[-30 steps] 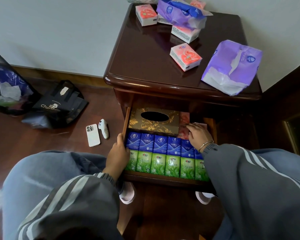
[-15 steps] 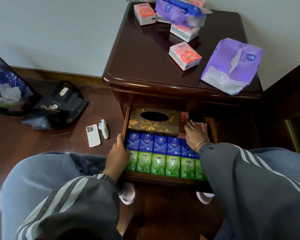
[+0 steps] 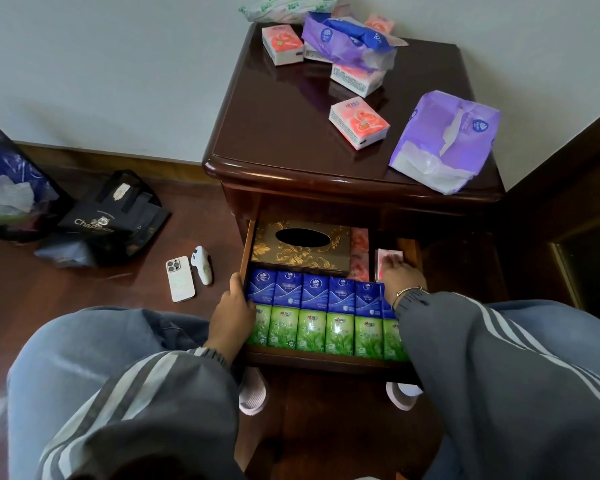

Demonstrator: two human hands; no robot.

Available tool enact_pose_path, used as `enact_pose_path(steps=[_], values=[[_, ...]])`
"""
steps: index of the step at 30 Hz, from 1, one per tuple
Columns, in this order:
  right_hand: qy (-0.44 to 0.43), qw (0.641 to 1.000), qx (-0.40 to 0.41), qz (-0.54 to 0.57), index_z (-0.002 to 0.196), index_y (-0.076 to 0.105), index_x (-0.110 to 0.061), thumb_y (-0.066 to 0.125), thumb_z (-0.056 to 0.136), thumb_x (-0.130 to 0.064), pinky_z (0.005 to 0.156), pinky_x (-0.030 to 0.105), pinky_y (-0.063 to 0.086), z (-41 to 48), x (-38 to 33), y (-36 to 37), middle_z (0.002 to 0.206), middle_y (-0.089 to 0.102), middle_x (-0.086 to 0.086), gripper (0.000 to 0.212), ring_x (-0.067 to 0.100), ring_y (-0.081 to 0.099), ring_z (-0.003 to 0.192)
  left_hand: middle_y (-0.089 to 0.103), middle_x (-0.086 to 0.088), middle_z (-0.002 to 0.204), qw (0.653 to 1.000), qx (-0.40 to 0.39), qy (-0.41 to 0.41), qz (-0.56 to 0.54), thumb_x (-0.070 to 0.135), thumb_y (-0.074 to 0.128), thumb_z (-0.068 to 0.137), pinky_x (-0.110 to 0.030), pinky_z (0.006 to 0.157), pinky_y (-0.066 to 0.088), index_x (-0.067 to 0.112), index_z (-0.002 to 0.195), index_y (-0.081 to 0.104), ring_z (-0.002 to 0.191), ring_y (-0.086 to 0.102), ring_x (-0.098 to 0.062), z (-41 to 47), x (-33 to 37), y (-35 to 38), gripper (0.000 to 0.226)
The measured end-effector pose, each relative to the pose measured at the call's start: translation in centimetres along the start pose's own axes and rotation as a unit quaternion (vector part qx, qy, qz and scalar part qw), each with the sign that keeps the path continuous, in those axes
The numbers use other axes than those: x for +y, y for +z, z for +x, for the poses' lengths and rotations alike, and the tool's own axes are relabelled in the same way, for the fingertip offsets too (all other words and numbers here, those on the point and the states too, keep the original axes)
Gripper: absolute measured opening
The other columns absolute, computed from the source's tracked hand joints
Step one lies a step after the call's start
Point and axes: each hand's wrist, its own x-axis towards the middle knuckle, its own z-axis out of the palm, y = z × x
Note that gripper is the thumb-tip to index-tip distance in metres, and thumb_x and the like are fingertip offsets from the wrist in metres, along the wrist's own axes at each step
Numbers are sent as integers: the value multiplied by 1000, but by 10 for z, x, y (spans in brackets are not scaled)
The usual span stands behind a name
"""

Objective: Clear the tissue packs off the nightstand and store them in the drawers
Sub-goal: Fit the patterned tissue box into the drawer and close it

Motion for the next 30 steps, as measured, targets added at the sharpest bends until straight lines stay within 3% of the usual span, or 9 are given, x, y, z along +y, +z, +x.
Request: enact_pose_path(steps=[3,6,10,13,17,22,27,30], values=[[-33,999,-9,14,141,29,-9,40,86,4,87,37,47,1,5,-7,133,48,17,58,32,53,116,58,-20,116,1000,0,-2,3,12,44,92,-42,76,47,19,139,25,97,61,-39,2,-1,1,51],[-58,996,-8,70,143,34,-19,39,85,7,91,35,46,-2,8,-10,131,51,16,63,32,52,116,59,-21,115,1000,3,-5,6,11,44,92,-40,73,45,19,137,26,95,61,-40,2,-1,3,50],[-17,990,6,139,136,44,-14,46,87,3,101,31,38,4,4,-4,149,31,11,52,31,37,130,59,-21,116,1000,6,-7,9,11,44,91,-42,76,45,19,139,26,97,60,-42,3,-3,4,51],[27,989,-13,148,134,41,-12,55,87,-8,95,35,43,10,0,-6,153,18,19,49,36,46,125,59,-21,115,1000,7,-5,8,11,44,91,-38,73,42,20,136,27,95,60,-41,4,-3,4,48],[58,985,-51,153,133,35,-18,67,80,-35,82,39,47,11,-5,-3,137,38,17,64,34,55,113,59,-20,114,1000,6,-7,5,11,44,91,-36,71,41,21,134,28,94,61,-39,4,-4,5,47],[94,979,43,176,129,43,-21,61,80,-30,64,31,42,5,-6,12,118,51,17,54,34,60,96,59,-20,114,1000,9,0,-1,10,44,91,-36,71,42,21,135,28,94,61,-39,5,-4,5,48],[104,958,127,233,129,48,-15,60,81,-26,76,39,48,12,-6,8,115,54,23,51,41,57,98,60,-19,111,1000,10,1,-4,10,45,91,-36,70,41,21,131,29,92,61,-39,4,-5,5,45],[96,963,97,232,140,38,-14,55,89,-26,85,39,47,22,-10,3,140,39,23,55,38,50,116,60,-19,110,1000,12,3,-4,10,44,91,-37,69,43,22,130,29,90,61,-38,4,-4,5,44]])
